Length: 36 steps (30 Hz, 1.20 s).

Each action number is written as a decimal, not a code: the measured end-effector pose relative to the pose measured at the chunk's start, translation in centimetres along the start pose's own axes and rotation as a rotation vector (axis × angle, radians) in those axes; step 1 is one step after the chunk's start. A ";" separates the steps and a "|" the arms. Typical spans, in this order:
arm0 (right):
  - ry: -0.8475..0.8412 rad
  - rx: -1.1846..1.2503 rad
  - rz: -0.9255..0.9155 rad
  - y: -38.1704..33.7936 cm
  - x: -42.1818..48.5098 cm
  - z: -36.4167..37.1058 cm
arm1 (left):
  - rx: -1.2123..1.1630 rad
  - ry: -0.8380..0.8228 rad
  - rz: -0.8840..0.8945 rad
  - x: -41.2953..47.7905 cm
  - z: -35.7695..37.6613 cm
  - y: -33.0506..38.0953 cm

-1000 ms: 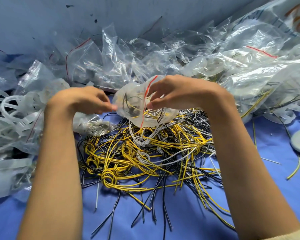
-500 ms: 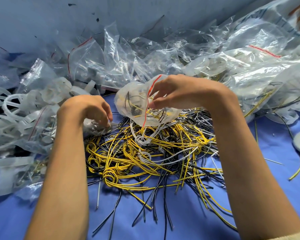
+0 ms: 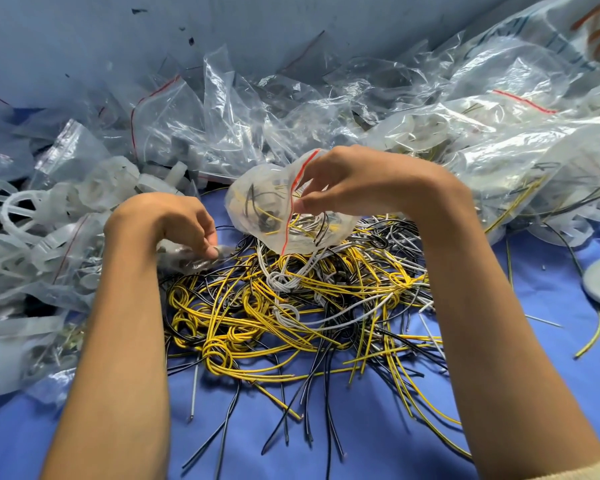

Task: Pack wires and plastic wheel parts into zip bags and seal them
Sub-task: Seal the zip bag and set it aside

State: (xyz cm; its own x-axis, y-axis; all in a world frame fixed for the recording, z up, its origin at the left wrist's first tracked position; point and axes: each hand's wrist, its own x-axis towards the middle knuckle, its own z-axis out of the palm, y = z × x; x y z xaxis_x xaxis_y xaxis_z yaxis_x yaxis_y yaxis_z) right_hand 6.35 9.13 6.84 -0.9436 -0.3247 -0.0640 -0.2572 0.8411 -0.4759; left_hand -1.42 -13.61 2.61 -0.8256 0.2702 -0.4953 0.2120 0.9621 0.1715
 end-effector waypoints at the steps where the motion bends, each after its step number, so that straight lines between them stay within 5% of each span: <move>1: 0.014 0.011 -0.016 0.0 0.0 0.0 | 0.009 -0.002 0.043 -0.3 -0.2 0.1; 4: 0.086 0.057 -0.074 -0.1 0.1 0.0 | -0.099 0.029 0.210 -1.5 -1.2 0.8; 16: 0.263 0.395 -0.296 -1.7 -0.4 -0.5 | -0.640 0.622 0.555 -6.1 -3.2 3.5; 28: 0.100 0.446 -0.296 -2.0 -1.3 -0.6 | -0.895 0.582 0.894 -7.6 -2.8 6.9; 36: 0.165 0.634 -0.224 -0.6 -0.7 -1.0 | -0.961 0.439 0.678 -6.1 -2.9 7.0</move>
State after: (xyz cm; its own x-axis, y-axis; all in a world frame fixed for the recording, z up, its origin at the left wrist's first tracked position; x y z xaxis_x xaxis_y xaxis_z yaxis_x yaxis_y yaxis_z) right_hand 7.02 9.25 8.03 -0.9144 -0.3486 0.2057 -0.3252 0.3302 -0.8861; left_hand 3.54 -8.65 9.31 -0.8429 0.4871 0.2286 0.3477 0.1689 0.9223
